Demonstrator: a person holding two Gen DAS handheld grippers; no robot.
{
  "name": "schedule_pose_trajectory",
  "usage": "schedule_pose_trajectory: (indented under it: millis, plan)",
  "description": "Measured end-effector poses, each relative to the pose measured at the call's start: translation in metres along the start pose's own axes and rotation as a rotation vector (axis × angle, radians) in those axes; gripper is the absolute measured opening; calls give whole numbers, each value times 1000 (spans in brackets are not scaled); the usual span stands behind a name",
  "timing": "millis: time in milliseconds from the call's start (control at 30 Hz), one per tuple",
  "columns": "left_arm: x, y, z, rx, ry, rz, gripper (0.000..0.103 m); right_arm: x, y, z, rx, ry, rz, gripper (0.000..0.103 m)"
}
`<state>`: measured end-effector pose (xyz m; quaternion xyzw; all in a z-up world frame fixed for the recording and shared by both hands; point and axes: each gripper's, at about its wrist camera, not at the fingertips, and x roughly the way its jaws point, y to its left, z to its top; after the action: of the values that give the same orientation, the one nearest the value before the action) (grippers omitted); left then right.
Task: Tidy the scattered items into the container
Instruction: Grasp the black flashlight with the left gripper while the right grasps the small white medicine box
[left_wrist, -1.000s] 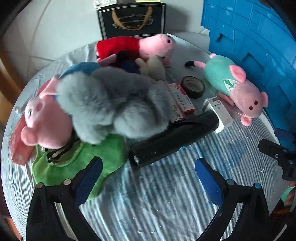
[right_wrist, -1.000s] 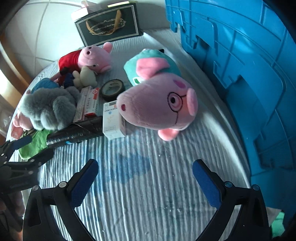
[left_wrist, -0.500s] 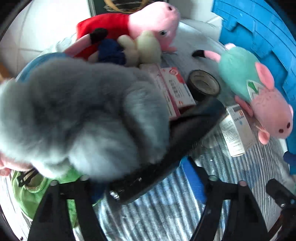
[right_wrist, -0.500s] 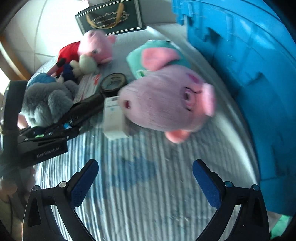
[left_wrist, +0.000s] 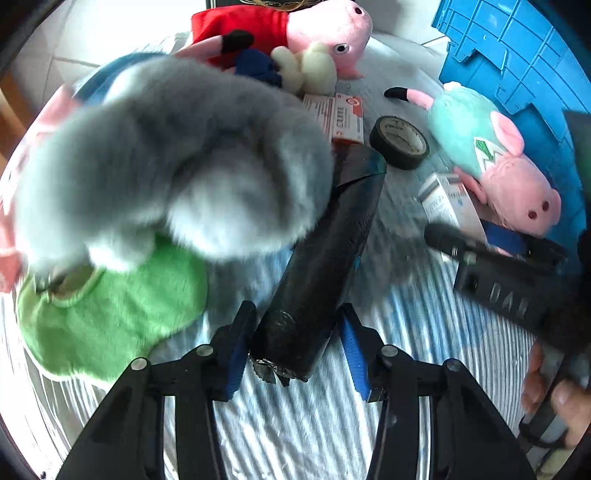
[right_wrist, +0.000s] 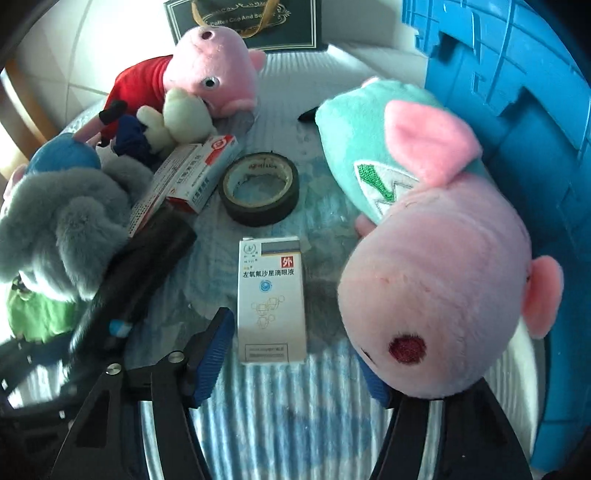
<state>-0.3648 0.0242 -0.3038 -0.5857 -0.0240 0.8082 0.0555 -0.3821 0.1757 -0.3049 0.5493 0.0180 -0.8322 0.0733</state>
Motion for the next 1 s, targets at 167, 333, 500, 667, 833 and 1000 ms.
schedule_pose_trajectory:
  millis: [167, 333, 500, 667, 833, 1000]
  plan:
    - [11, -17, 23, 37, -43, 35, 56, -4, -4, -1, 3, -3, 4, 60]
    - [8, -21, 19, 56, -89, 58, 48, -8, -9, -1, 37, -22, 24, 65]
    - [2, -20, 7, 41, -90, 65, 42, -9, 5, -3, -36, -3, -27, 68]
    - [-15, -18, -20, 10, -78, 65, 39, -27, 5, -16, -27, -10, 1, 31]
    - [-47, -11, -62, -37, -102, 83, 38, -56, 4, -39, -50, -26, 67, 31]
    - [-86, -13, -83, -75, -178, 105, 34, -92, 1, -58, -128, -88, 96, 31]
